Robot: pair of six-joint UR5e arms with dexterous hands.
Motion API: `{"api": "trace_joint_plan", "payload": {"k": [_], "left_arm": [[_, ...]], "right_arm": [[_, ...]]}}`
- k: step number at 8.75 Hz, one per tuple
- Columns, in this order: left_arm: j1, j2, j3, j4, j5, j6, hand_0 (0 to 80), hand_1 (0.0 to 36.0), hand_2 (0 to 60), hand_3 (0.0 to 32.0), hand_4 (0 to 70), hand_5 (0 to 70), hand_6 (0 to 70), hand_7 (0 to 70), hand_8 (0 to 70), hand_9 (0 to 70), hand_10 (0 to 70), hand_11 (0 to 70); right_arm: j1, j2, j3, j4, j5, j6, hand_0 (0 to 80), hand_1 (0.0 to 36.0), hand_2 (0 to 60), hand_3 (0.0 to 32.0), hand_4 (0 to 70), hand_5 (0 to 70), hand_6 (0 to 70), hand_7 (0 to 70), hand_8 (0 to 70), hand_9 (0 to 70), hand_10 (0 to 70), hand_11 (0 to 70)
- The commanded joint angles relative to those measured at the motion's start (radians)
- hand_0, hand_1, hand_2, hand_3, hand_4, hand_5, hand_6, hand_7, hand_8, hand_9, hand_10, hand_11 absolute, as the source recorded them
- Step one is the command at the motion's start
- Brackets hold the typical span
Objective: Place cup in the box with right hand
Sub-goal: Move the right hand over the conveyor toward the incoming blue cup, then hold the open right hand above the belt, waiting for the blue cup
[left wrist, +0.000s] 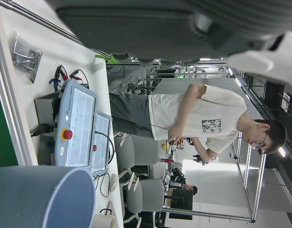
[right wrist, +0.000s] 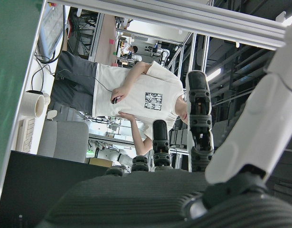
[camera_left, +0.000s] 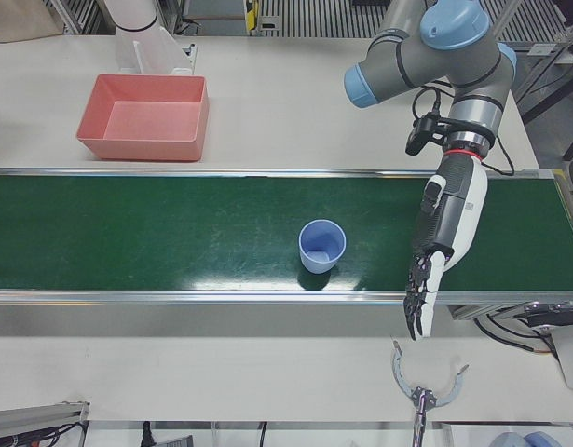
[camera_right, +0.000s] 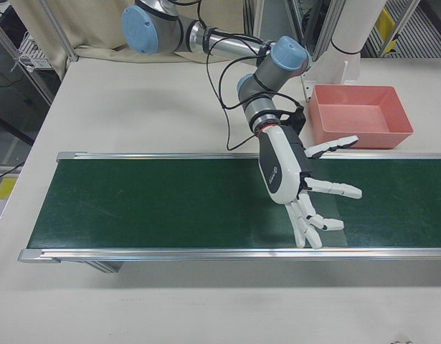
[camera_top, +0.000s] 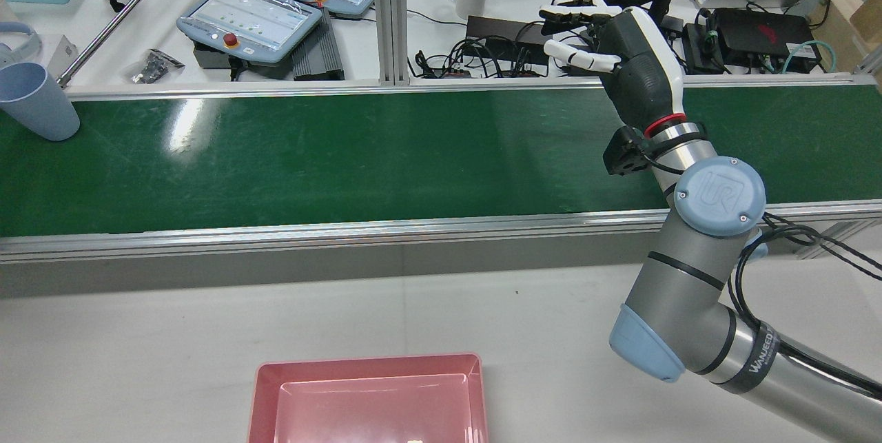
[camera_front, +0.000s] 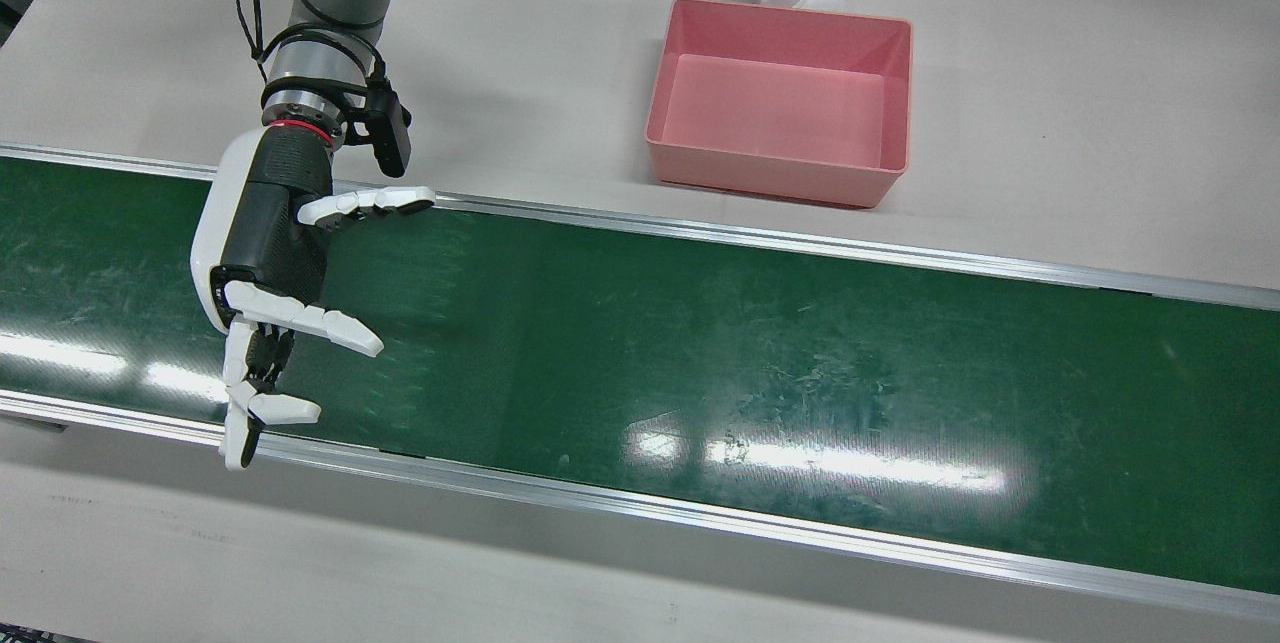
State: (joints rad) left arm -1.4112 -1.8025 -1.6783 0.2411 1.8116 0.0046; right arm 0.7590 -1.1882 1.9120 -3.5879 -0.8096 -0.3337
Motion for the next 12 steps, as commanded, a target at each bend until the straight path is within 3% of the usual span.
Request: {"api": "trace_joint_plan", "payload": {"k": [1, 2, 3, 4, 6, 7, 9, 10, 12], "left_arm": [[0.0, 0.0, 0.0, 0.0, 0.0, 0.0, 0.0, 0.0, 0.0, 0.0, 0.0, 0.0, 0.0, 0.0, 0.0, 0.0, 0.0, 0.0], [0.0, 0.0, 0.002, 0.0, 0.002, 0.0, 0.0, 0.0, 0.0, 0.0, 0.0, 0.0, 0.0, 0.0, 0.0, 0.0, 0.0, 0.0], [0.0, 0.0, 0.002, 0.0, 0.0, 0.0, 0.0, 0.0, 0.0, 0.0, 0.0, 0.0, 0.0, 0.0, 0.0, 0.0, 0.0, 0.0], [0.0, 0.0, 0.002, 0.0, 0.0, 0.0, 0.0, 0.0, 0.0, 0.0, 0.0, 0.0, 0.0, 0.0, 0.0, 0.0, 0.0, 0.0], [0.0, 0.0, 0.0, 0.0, 0.0, 0.0, 0.0, 0.0, 0.0, 0.0, 0.0, 0.0, 0.0, 0.0, 0.0, 0.0, 0.0, 0.0], [0.0, 0.0, 0.0, 0.0, 0.002, 0.0, 0.0, 0.0, 0.0, 0.0, 0.0, 0.0, 0.0, 0.0, 0.0, 0.0, 0.0, 0.0], [0.0, 0.0, 0.0, 0.0, 0.002, 0.0, 0.0, 0.0, 0.0, 0.0, 0.0, 0.0, 0.0, 0.0, 0.0, 0.0, 0.0, 0.0], [0.0, 0.0, 0.0, 0.0, 0.0, 0.0, 0.0, 0.0, 0.0, 0.0, 0.0, 0.0, 0.0, 0.0, 0.0, 0.0, 0.0, 0.0], [0.0, 0.0, 0.0, 0.0, 0.0, 0.0, 0.0, 0.0, 0.0, 0.0, 0.0, 0.0, 0.0, 0.0, 0.0, 0.0, 0.0, 0.0]], "right_arm": [[0.012, -0.094, 0.027, -0.008, -0.006, 0.088, 48.1, 6.2, 0.0, 0.0, 39.0, 1.3, 6.1, 36.9, 0.8, 8.3, 0.0, 0.0], [0.022, -0.102, 0.03, -0.011, -0.008, 0.088, 46.8, 10.1, 6.0, 0.0, 33.9, 1.2, 6.0, 36.7, 0.6, 8.2, 0.0, 0.0], [0.026, -0.109, 0.027, -0.011, -0.008, 0.088, 45.8, 13.6, 19.1, 0.0, 30.4, 1.2, 6.0, 37.1, 0.4, 8.1, 0.0, 0.0], [0.031, -0.106, 0.027, -0.011, -0.008, 0.087, 45.6, 14.5, 23.2, 0.0, 30.1, 1.2, 6.2, 37.9, 0.5, 8.4, 0.0, 0.0], [0.034, -0.114, 0.016, -0.011, -0.008, 0.087, 45.4, 14.2, 23.5, 0.0, 33.2, 1.0, 6.7, 40.4, 0.9, 9.2, 0.0, 0.0], [0.043, -0.125, 0.016, -0.009, -0.008, 0.088, 45.4, 13.9, 22.8, 0.0, 32.5, 1.0, 6.7, 40.1, 0.9, 9.2, 0.0, 0.0], [0.056, -0.14, -0.008, -0.006, -0.008, 0.088, 45.9, 11.9, 15.1, 0.0, 34.9, 1.1, 6.8, 40.3, 1.4, 9.7, 0.0, 0.0], [0.056, -0.14, -0.011, -0.005, -0.008, 0.087, 47.1, 7.2, 1.1, 0.0, 40.4, 1.0, 6.8, 39.9, 1.6, 9.8, 0.0, 0.0], [0.056, -0.139, -0.025, 0.003, -0.003, 0.085, 49.4, 0.0, 0.0, 0.0, 52.7, 0.9, 7.1, 40.7, 2.2, 10.5, 0.3, 0.6]]}}
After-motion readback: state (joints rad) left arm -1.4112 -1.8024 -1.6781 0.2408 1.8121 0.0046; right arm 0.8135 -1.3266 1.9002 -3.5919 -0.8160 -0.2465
